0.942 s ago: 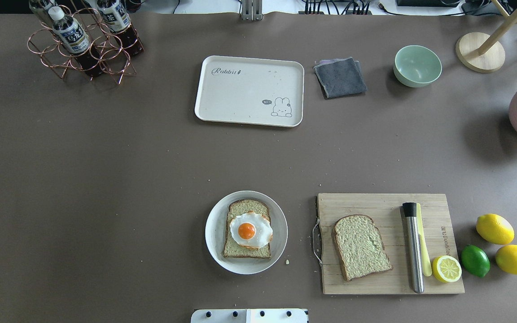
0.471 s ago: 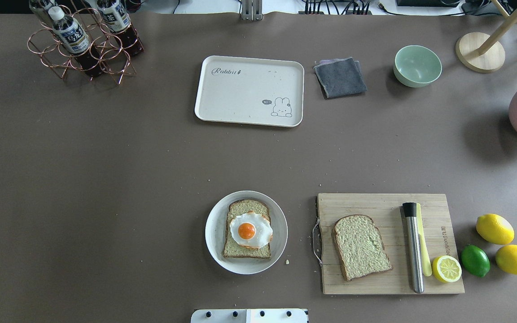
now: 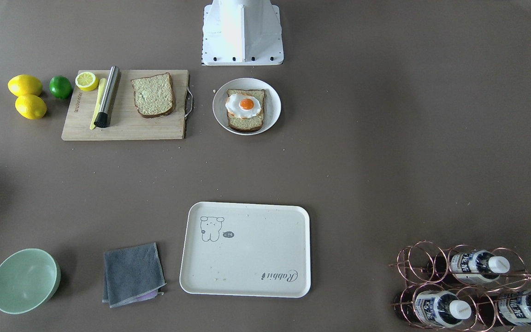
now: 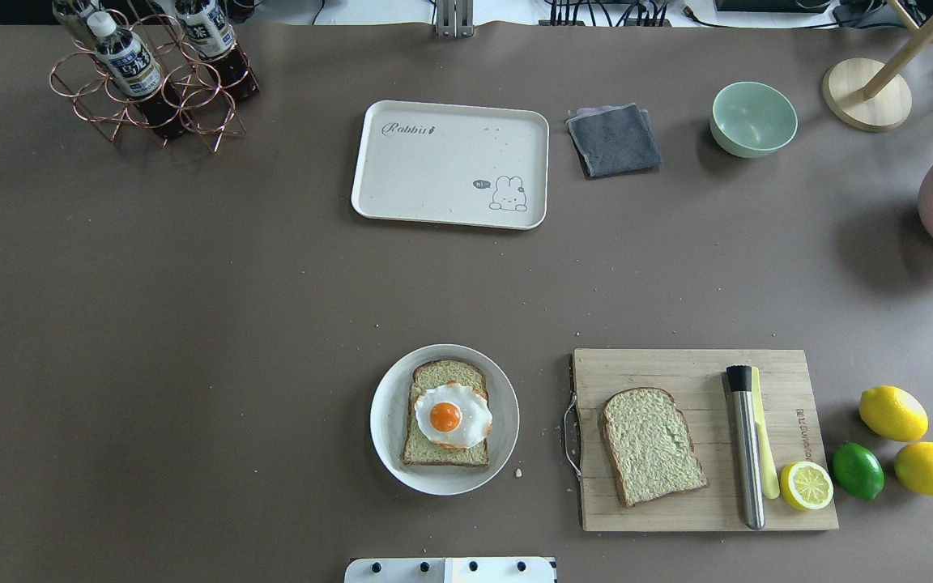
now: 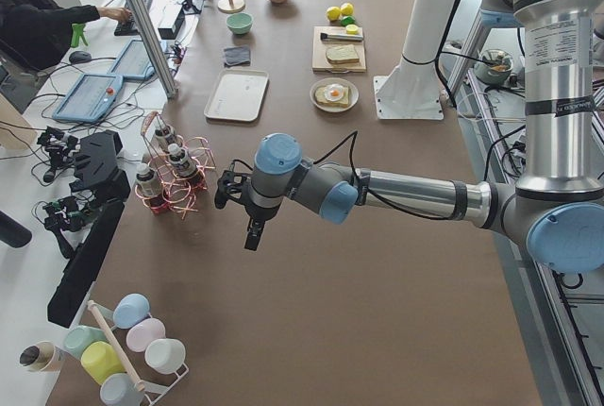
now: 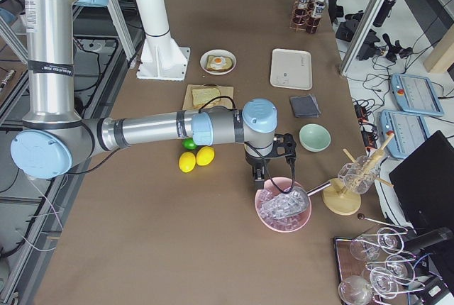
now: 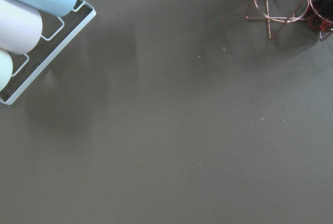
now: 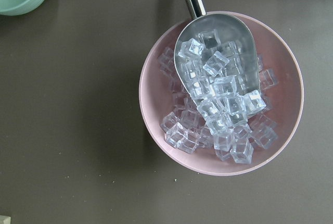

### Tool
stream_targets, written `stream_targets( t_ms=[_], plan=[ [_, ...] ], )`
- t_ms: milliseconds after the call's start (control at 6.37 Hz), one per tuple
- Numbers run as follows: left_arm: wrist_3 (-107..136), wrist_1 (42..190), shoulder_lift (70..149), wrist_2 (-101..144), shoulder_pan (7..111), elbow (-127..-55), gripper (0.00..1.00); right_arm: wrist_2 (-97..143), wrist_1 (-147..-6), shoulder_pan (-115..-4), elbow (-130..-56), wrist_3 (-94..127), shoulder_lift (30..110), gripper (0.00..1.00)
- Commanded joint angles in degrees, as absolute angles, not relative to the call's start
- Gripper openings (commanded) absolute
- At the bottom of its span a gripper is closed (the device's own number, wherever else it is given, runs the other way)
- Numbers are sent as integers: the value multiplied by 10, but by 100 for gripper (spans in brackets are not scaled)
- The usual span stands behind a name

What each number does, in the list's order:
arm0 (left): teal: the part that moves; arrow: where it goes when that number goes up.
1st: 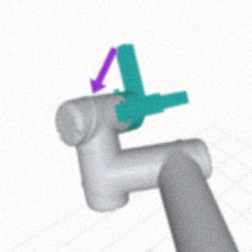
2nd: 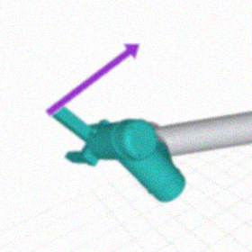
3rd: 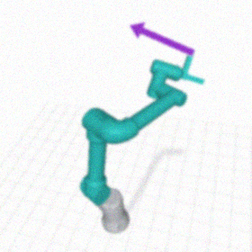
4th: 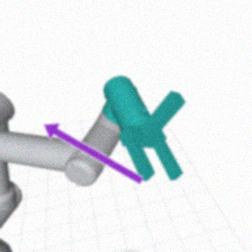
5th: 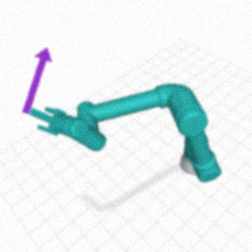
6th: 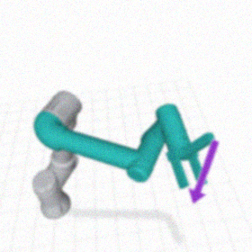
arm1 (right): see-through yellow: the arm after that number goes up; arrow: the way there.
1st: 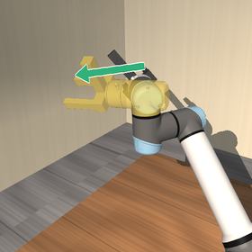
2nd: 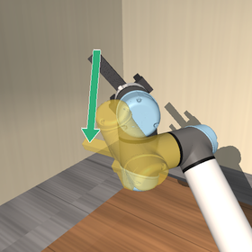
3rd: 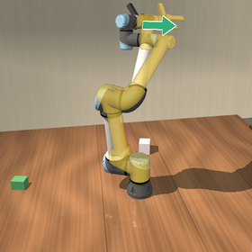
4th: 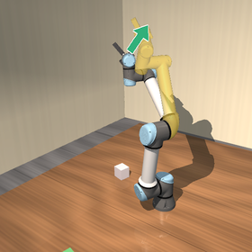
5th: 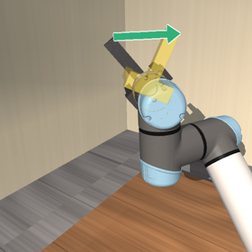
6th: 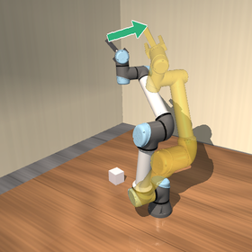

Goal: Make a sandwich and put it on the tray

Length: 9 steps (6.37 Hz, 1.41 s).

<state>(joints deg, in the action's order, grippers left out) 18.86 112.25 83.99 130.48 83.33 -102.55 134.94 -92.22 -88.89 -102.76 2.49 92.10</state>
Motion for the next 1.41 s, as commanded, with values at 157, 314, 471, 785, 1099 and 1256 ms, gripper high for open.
stream_targets(
  t_ms=[157, 314, 471, 785, 1099, 1256],
  plan=[
    [349, 1194, 873, 1306, 756, -1033, 97, 1378, -923, -880, -1034, 25, 904, 100],
    [410, 1198, 896, 1304, 718, -1041, 97, 1407, -922, -876, -1034, 25, 901, 100],
    [467, 1198, 915, 1302, 687, -1059, 97, 1416, -922, -868, -1055, 26, 890, 100],
    [519, 1202, 935, 1299, 630, -1095, 97, 1417, -922, -803, -1107, 148, 856, 100],
    [611, 1203, 969, 1286, 600, -1102, 97, 1416, -922, -748, -1137, 191, 848, 100],
    [636, 1203, 977, 1239, 565, -1103, 97, 1411, -920, -712, -1157, 245, 845, 100]
  ],
)
